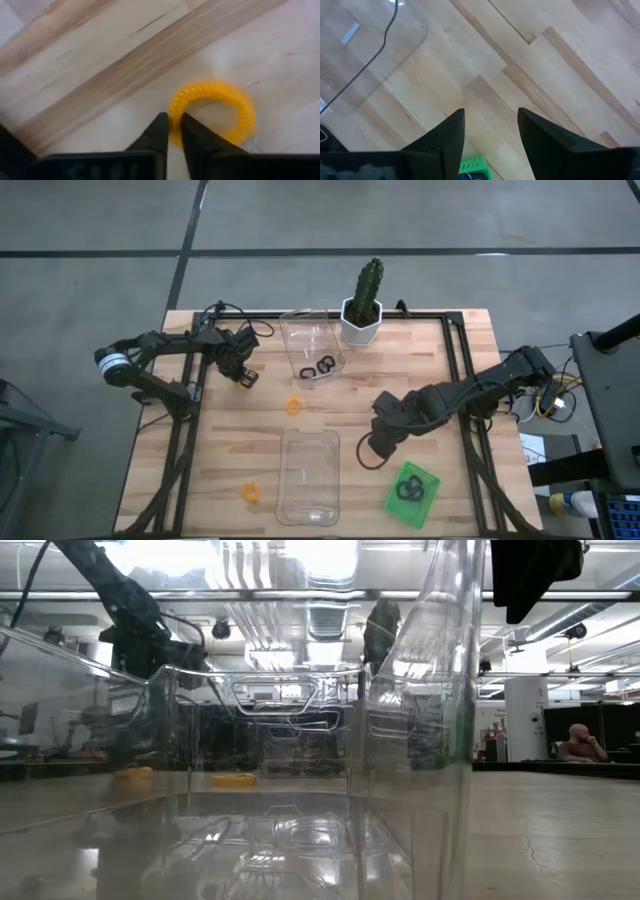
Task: Sort spring keychains
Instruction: Put the top left yellow spring keychain into the bottom transparent bin
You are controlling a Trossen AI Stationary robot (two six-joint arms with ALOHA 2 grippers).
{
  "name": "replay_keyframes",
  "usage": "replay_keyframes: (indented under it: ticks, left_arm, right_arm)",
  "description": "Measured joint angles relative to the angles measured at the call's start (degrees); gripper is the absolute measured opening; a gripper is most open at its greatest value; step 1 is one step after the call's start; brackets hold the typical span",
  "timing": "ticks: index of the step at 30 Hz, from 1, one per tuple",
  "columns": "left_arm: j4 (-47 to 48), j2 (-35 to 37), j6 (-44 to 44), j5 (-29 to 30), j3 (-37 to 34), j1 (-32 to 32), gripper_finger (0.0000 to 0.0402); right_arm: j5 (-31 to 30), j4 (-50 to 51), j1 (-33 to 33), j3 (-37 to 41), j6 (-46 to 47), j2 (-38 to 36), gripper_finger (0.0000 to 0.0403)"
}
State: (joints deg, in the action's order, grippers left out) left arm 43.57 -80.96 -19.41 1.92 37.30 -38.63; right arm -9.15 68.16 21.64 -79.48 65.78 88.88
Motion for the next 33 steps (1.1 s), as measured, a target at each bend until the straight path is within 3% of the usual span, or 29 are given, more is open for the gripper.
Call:
replay_keyframes:
  ticks: [2,11,19,24,29,33]
  left_arm:
    - [-0.41,-0.54,0.91,0.01,-0.04,0.0,0.0015]
    - [3.14,4.02,3.03,-1.89,3.97,0.1,0.0003]
    - [8.23,12.58,-1.08,-11.89,10.39,2.8,0.0001]
    - [9.0,16.61,-4.75,-16.17,15.52,8.9,0.0001]
    - [8.74,17.67,-7.94,-15.75,21.24,18.77,0.0]
    - [7.49,16.28,-10.16,-12.09,25.54,27.89,0.0]
  right_arm:
    - [-0.02,-0.02,-0.31,0.0,0.0,0.0,0.0178]
    - [-0.02,-0.03,-1.07,0.0,-0.4,0.0,0.0178]
    - [-0.65,0.0,-2.62,0.0,-2.59,0.0,0.0178]
    - [-2.45,0.09,-3.54,0.0,-3.9,0.0,0.0178]
    - [-3.02,0.13,-4.54,0.0,-4.42,0.0,0.0178]
    - [-3.99,0.2,-4.89,0.07,-6.03,0.0,0.0178]
